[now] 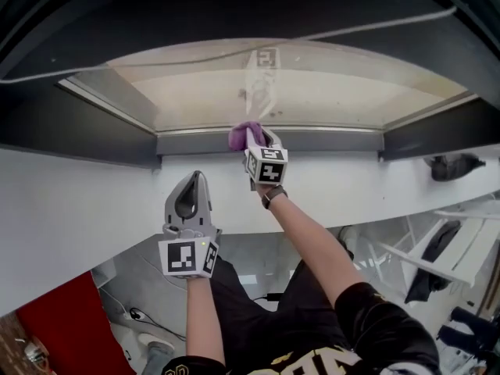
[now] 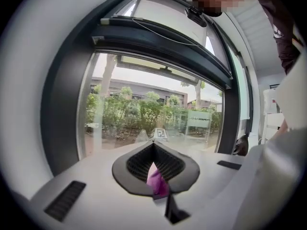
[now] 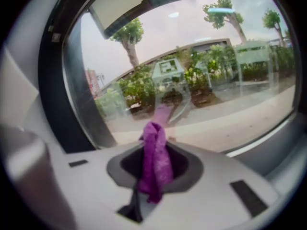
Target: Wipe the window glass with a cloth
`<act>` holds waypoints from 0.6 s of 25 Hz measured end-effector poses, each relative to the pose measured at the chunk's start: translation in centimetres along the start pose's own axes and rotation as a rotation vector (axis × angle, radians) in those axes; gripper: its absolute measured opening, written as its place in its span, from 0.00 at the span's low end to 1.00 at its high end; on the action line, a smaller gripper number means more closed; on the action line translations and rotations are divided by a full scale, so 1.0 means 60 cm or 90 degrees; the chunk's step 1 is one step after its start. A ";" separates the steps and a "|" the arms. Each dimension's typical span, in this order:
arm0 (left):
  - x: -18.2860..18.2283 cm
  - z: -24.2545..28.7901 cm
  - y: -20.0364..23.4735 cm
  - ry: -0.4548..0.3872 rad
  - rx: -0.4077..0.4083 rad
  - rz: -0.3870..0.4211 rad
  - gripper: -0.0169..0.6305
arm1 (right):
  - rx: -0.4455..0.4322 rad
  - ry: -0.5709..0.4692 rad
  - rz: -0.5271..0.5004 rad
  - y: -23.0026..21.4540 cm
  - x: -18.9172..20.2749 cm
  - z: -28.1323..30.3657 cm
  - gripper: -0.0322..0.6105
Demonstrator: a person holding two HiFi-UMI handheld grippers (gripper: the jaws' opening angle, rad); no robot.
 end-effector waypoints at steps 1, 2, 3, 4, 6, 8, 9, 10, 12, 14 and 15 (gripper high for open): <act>0.002 0.018 -0.034 0.001 0.015 0.001 0.04 | 0.021 -0.005 0.004 -0.058 -0.005 -0.024 0.17; 0.005 0.037 -0.069 0.002 0.030 0.002 0.04 | 0.042 -0.009 0.008 -0.116 -0.010 -0.047 0.17; 0.008 0.054 -0.103 0.004 0.046 0.003 0.04 | 0.065 -0.013 0.012 -0.174 -0.015 -0.071 0.17; 0.012 0.071 -0.136 0.006 0.062 0.004 0.04 | 0.090 -0.018 0.017 -0.230 -0.020 -0.094 0.17; 0.023 0.103 -0.198 0.011 0.094 0.008 0.04 | 0.151 -0.027 0.041 -0.341 -0.032 -0.139 0.17; 0.034 0.129 -0.255 0.020 0.123 0.018 0.04 | 0.217 -0.037 0.083 -0.454 -0.041 -0.184 0.17; 0.038 0.140 -0.280 0.025 0.136 0.024 0.04 | 0.248 -0.042 0.106 -0.508 -0.045 -0.205 0.17; 0.039 0.150 -0.303 0.029 0.148 0.030 0.04 | 0.277 -0.046 0.126 -0.558 -0.049 -0.225 0.17; 0.035 0.170 -0.337 0.029 0.165 0.039 0.04 | 0.325 -0.053 0.158 -0.638 -0.060 -0.259 0.17; 0.021 0.184 -0.361 0.027 0.172 0.045 0.04 | 0.348 -0.057 0.175 -0.681 -0.077 -0.289 0.17; 0.013 0.184 -0.371 0.028 0.171 0.048 0.04 | 0.344 -0.055 0.175 -0.683 -0.084 -0.304 0.17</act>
Point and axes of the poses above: the fingertips, and each gripper's own axes: z forward along the fingers, y to its left, x out of its underside, the point moved 5 cm from there along -z, backward along the fingers, and after that the axes turned 6 degrees about y, right-handed, at the moved point
